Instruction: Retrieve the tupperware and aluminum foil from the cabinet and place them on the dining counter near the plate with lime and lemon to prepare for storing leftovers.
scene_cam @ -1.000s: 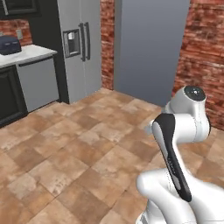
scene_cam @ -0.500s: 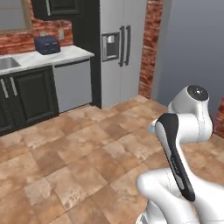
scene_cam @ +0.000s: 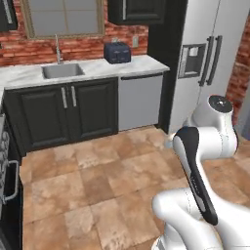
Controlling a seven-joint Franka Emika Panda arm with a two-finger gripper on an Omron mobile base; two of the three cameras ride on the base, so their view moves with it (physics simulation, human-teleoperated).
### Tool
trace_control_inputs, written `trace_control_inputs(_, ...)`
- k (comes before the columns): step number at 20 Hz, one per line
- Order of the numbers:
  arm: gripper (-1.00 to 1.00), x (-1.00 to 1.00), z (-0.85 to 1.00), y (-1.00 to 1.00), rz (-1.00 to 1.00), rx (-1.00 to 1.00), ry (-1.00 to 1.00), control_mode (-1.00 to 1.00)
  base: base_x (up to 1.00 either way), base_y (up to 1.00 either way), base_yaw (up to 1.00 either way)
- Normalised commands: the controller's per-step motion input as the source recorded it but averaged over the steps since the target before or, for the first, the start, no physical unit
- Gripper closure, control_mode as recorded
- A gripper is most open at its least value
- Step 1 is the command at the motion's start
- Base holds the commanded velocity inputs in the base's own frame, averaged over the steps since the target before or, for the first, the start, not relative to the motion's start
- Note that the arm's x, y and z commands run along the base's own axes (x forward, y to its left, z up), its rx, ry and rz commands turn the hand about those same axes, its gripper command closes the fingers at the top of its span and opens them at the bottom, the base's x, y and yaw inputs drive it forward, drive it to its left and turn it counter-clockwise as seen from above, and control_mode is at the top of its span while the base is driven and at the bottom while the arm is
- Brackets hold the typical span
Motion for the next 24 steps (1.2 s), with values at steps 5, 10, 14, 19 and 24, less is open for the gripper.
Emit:
trace_control_inputs(5,-1.0,0.0,0.0,0.0,0.0,0.0,0.0,1.0,1.0,-0.1,0.51)
trace_control_inputs(10,-1.0,0.0,0.0,0.0,0.0,0.0,0.0,1.0,1.0,-0.16,0.58)
trace_control_inputs(14,-1.0,0.0,0.0,0.0,0.0,0.0,0.0,1.0,1.0,-0.39,0.58)
trace_control_inputs(19,-1.0,0.0,0.0,0.0,0.0,0.0,0.0,1.0,0.85,-0.78,0.48)
trace_control_inputs(24,-1.0,0.0,0.0,0.0,0.0,0.0,0.0,1.0,0.63,-0.96,0.44)
